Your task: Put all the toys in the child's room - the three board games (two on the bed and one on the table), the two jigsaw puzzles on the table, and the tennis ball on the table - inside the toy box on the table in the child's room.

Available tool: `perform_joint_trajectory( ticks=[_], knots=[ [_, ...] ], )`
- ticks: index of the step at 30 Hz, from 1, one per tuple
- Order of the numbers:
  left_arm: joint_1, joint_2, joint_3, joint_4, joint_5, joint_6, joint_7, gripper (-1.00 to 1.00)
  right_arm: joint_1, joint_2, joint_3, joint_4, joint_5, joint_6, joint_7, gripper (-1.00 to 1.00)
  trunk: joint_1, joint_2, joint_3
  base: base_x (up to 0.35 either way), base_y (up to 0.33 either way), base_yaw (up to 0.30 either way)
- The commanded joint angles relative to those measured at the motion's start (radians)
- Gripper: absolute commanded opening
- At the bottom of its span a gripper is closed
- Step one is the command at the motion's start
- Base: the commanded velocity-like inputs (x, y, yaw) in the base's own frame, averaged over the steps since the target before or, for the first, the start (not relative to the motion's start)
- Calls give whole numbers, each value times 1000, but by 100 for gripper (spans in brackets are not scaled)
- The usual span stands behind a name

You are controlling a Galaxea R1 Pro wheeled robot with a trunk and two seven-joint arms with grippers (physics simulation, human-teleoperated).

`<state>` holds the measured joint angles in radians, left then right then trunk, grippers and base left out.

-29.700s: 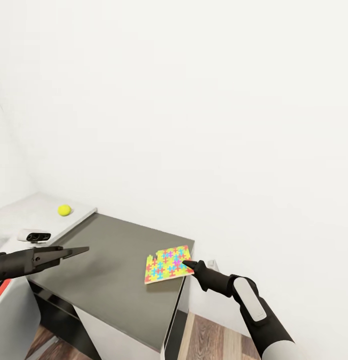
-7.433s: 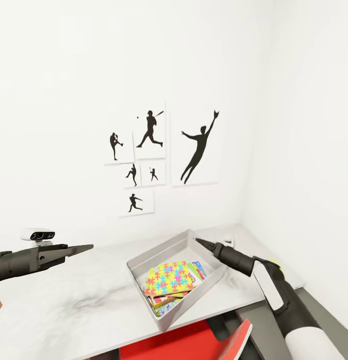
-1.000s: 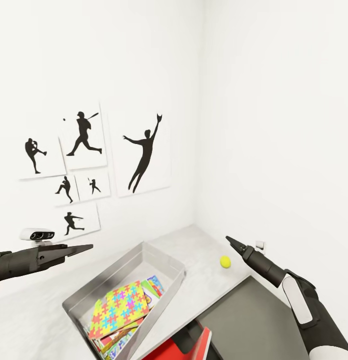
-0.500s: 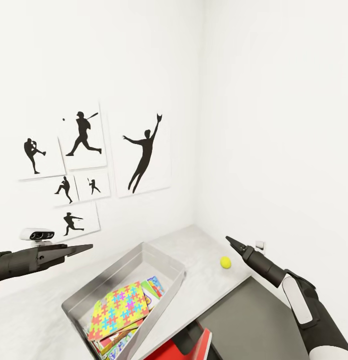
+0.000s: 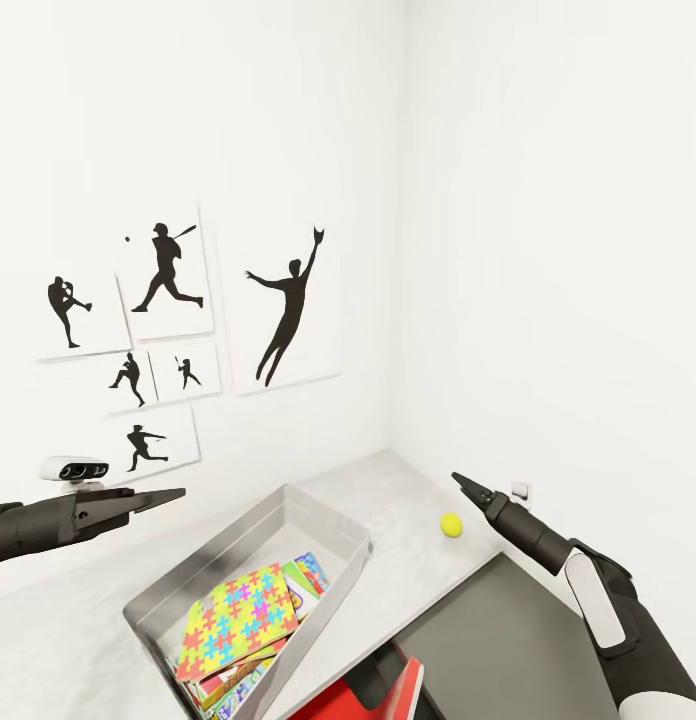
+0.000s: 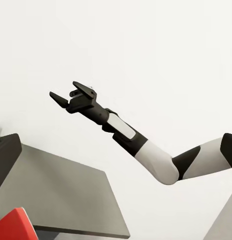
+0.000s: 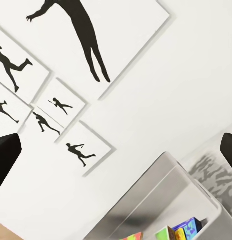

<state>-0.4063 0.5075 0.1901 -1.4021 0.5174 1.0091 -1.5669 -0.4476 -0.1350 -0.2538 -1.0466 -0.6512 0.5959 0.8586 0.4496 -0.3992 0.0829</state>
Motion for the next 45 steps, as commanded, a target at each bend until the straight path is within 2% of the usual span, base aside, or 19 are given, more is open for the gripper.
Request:
perform_joint_trajectory(
  ticks=[1, 17, 21, 25, 28, 34, 38, 41, 45],
  knots=[
    [0, 0, 0, 0, 0, 10, -4, 100, 0, 0, -1, 0, -5, 7, 0, 100, 0, -1, 0, 0, 0, 0],
    [0, 1, 0, 0, 0, 11, -4, 100, 0, 1, 0, 0, -1, 16, -36, 100, 0, -1, 0, 0, 0, 0],
    [0, 0, -1, 0, -1, 10, -4, 100, 0, 2, -1, -1, -2, 21, -108, 100, 0, -1, 0, 0, 0, 0],
    [0, 0, -1, 0, -1, 9, -4, 100, 0, 2, 0, -10, -6, 47, -263, 100, 0, -1, 0, 0, 0, 0],
    [0, 0, -1, 0, -1, 10, -4, 100, 0, 6, -1, -28, -9, 54, -326, 100, 0, -1, 0, 0, 0, 0],
    [0, 0, -4, 0, 1, 11, -4, 100, 0, 16, -1, -44, -3, 56, -361, 100, 0, -1, 0, 0, 0, 0],
    [0, -20, -7, 10, 0, 10, -4, 100, 0, 18, 2, -44, -1, 55, -382, 100, 0, -1, 0, 0, 0, 0],
    [1, -58, -10, 31, -7, 10, -4, 100, 0, 20, 7, -45, 0, 51, -418, 100, 0, -1, 0, 0, 0, 0],
    [1, -80, -10, 38, -14, 11, -4, 100, 0, 32, 17, -50, 1, 47, -465, 100, 0, -1, 0, 0, 0, 0]
  ],
)
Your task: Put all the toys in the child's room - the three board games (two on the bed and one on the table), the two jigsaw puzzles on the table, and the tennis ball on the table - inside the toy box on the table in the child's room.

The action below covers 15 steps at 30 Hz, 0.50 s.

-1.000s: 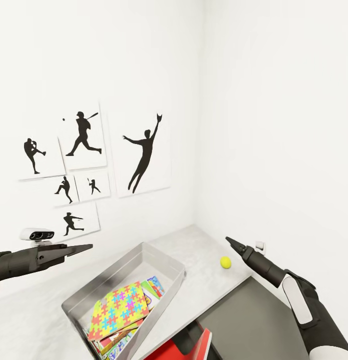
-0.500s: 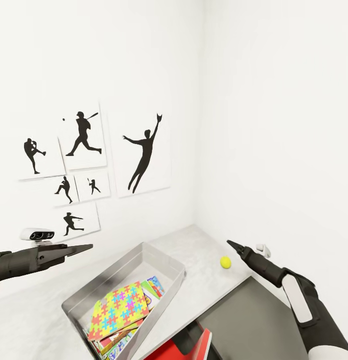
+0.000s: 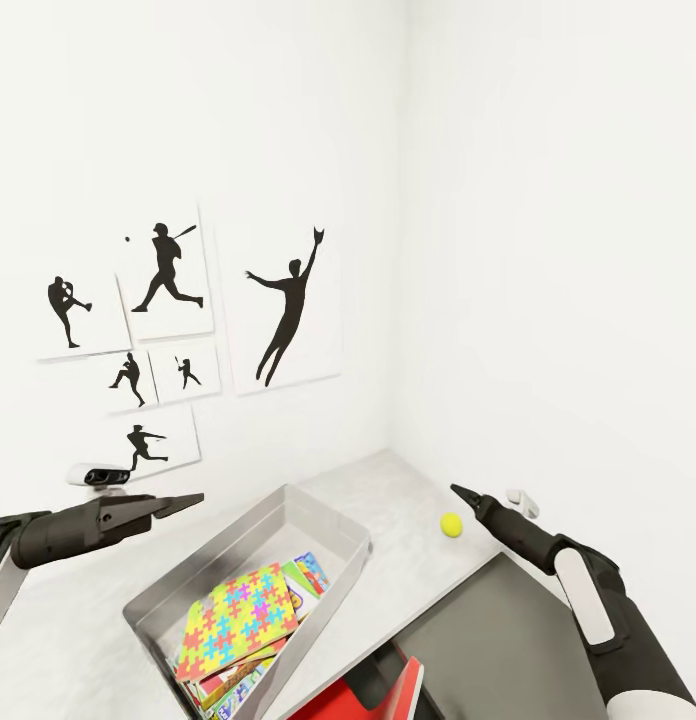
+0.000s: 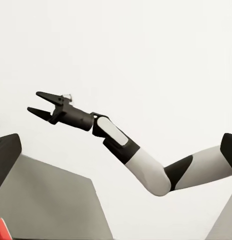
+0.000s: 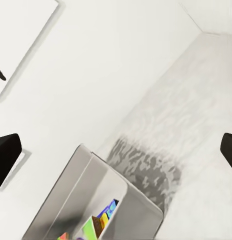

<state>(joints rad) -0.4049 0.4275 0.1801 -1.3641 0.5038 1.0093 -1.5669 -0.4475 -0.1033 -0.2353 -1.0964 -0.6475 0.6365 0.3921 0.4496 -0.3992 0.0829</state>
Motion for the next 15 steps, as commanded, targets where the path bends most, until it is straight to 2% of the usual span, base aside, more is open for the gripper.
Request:
perform_joint_trajectory(
  ticks=[1, 4, 6, 10, 15],
  knots=[
    [0, -3, 1, 1, -2, 11, -4, 100, 0, 13, 3, -1, -2, 5, -20, 100, 0, -1, 0, 0, 0, 0],
    [0, -8, 0, 3, -3, 11, -4, 100, 0, 50, 16, -3, -2, 4, -99, 100, 0, -1, 0, 0, 0, 0],
    [0, -9, 0, 4, -4, 11, -4, 100, 0, 58, 18, -9, -1, 3, -129, 100, 0, -1, 0, 0, 0, 0],
    [0, -13, -2, 13, -8, 11, -4, 100, 0, 63, 14, -26, -2, 3, -160, 100, 0, -1, 0, 0, 0, 0],
    [0, -15, -2, 7, -10, 11, -4, 100, 0, 59, 11, -37, -5, 3, -162, 100, 0, -1, 0, 0, 0, 0]
  ],
)
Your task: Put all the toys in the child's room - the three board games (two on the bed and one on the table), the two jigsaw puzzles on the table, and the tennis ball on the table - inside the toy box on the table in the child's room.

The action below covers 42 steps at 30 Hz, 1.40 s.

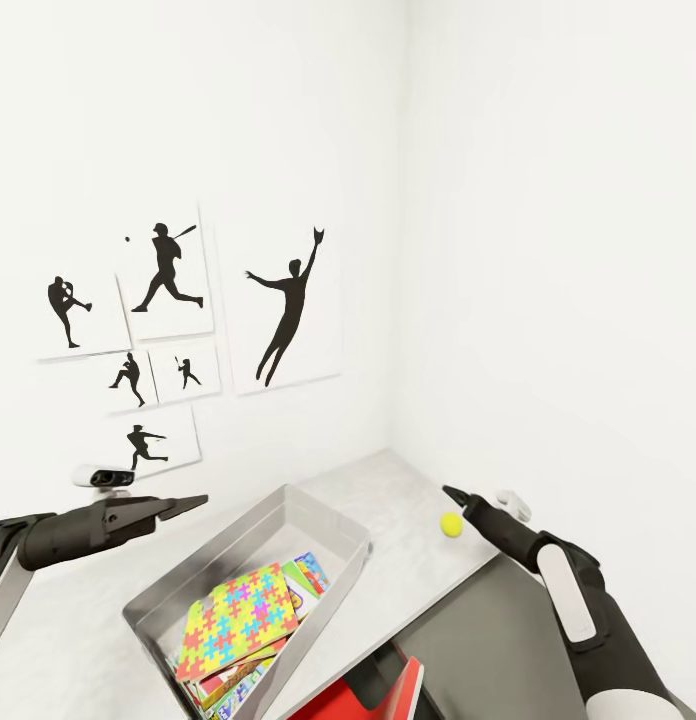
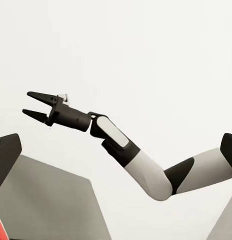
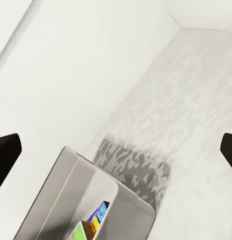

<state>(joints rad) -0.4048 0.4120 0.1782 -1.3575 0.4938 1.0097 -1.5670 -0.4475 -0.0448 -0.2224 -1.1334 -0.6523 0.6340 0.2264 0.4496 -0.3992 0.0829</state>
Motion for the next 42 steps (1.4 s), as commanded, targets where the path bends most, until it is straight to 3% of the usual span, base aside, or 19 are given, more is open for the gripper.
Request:
perform_joint_trajectory(
  ticks=[1, 6, 12, 15, 18, 23, 25, 33, 37, 42],
  knots=[
    [0, 2, 0, -1, -1, 11, -4, 100, 0, 2, -1, -4, 1, 5, 2, 100, 0, -1, 0, 0, 0, 0],
    [3, 12, 9, 5, -2, 10, -4, 100, -1, 9, 4, -18, 3, 7, -41, 100, 0, -1, 0, 0, 0, 0],
    [6, 9, 4, 3, -1, 10, -4, 100, -32, 23, 19, -28, -7, 42, -216, 100, 0, -1, 0, 0, 0, 0],
    [6, 6, 2, 2, -1, 10, -4, 100, -134, 40, 47, -12, -9, 107, -376, 100, 0, -1, 0, 0, 0, 0],
    [6, 9, 3, 3, -1, 10, -4, 100, -203, 60, 69, 18, -9, 130, -483, 100, 0, -1, 0, 0, 0, 0],
    [6, 12, 9, 3, -1, 10, -4, 100, -353, 97, 88, 183, -2, 133, -642, 100, 0, -1, 0, 0, 0, 0],
    [6, 12, 10, 3, -1, 10, -4, 100, -425, 106, 90, 304, 2, 116, -674, 100, 0, -1, 0, 0, 0, 0],
    [6, 13, 12, 4, -2, 10, -4, 100, -575, 101, 97, 608, 6, 12, -703, 100, 0, -1, 0, 0, 0, 0],
    [6, 13, 12, 4, -2, 10, -4, 100, -592, 97, 100, 646, 22, 4, -756, 100, 0, -1, 0, 0, 0, 0],
    [6, 13, 13, 4, -2, 10, -4, 100, -597, 99, 104, 652, 80, 9, -797, 100, 0, -1, 0, 0, 0, 0]
  ],
)
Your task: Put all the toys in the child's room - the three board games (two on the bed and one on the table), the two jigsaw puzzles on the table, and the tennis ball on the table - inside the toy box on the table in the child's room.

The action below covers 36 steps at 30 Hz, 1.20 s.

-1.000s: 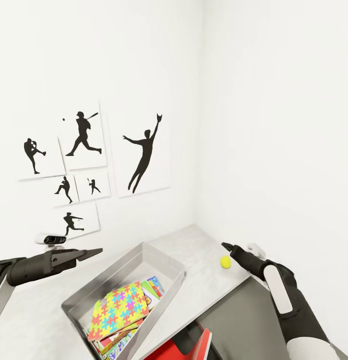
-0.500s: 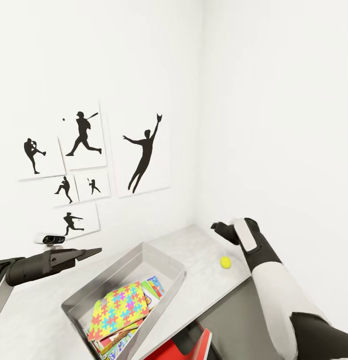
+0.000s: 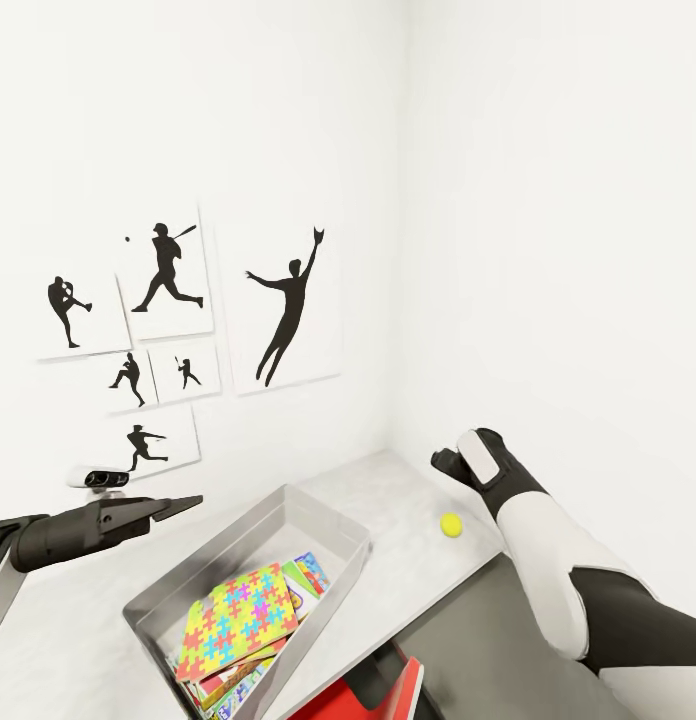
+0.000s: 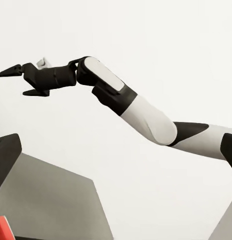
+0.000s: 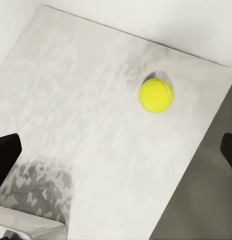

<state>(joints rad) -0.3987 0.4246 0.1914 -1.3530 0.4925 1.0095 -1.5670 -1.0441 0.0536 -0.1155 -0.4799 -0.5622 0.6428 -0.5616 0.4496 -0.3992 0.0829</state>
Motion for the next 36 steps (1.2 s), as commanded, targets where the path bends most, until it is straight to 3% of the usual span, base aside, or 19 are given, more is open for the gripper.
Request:
perform_joint_trajectory(
  ticks=[1, 14, 26, 32, 36],
  knots=[
    [0, 0, 0, 0, 0, 11, -4, 100, 0, 1, -1, -3, -1, 1, -11, 100, 0, -1, -1, 0, 0, 0],
    [0, 5, 6, 0, 0, 12, -4, 100, -1, 0, 100, -5, 17, -9, -22, 100, 0, -1, -1, 0, 0, 0],
    [-9, 54, 25, -38, 12, 16, -4, 100, 4, -9, 100, -5, 18, -12, -18, 100, 0, -1, -17, 0, 0, 0],
    [-9, 69, 89, -31, 15, 15, -4, 100, 7, -10, 102, -32, 18, -11, -15, 100, 0, -1, -26, 0, 0, 0],
    [-9, 70, 103, -28, 15, 15, -4, 100, 7, -9, 102, -40, 18, -11, -15, 100, 0, -1, -33, 0, 0, 0]
  ],
)
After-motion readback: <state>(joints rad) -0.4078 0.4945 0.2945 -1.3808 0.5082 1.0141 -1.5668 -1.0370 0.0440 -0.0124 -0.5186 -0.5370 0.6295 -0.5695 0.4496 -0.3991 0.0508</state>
